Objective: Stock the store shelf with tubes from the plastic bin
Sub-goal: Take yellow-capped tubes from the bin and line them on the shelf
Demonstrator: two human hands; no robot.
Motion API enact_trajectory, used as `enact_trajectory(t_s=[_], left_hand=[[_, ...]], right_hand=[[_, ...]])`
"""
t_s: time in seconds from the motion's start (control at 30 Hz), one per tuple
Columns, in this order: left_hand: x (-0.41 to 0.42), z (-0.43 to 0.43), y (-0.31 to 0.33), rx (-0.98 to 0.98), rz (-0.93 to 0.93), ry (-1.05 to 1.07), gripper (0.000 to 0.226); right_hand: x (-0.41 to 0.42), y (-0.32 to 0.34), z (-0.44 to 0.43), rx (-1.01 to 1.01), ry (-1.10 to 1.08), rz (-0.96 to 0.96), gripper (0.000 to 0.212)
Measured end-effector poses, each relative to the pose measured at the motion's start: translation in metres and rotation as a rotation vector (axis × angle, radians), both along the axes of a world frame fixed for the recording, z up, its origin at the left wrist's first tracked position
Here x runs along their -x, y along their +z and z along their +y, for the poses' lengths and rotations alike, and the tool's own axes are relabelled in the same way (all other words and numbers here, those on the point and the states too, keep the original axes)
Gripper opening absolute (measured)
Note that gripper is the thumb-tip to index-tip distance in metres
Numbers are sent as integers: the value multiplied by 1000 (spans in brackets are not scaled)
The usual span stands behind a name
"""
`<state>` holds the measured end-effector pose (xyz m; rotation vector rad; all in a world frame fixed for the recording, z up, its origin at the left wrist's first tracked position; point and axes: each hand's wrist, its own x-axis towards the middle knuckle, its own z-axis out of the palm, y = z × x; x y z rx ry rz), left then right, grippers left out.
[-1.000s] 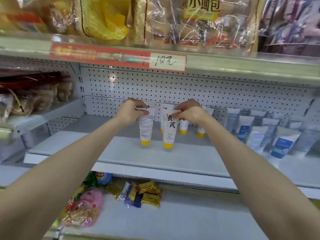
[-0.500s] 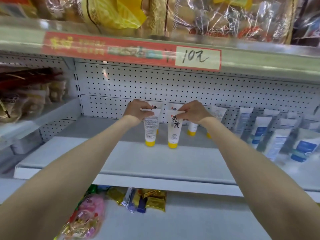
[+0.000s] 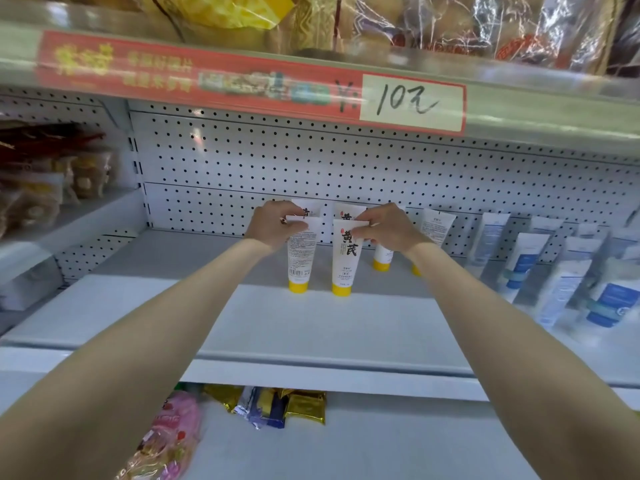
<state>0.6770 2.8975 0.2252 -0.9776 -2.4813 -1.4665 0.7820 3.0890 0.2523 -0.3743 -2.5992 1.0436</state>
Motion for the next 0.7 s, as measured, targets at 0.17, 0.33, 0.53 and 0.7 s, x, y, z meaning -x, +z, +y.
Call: enact_trajectory(t_s=[0.17,0.33,0.53,0.7], left_hand=[[-2,0,-1,7,-30,39,34],[-13,-4,-3,120,-87,75,48],[-34,-11,-10,278,-166,136,55],[-57,-20,-21,395,-143,104,51]], right_hand=[[-2,-1,1,-14,17,-26,28],[-6,-4,5,-36,-31,-62,42],[-28,-3,2,-137,-71,-190,40],[-60,-6,-2,-143,21,-274,24]])
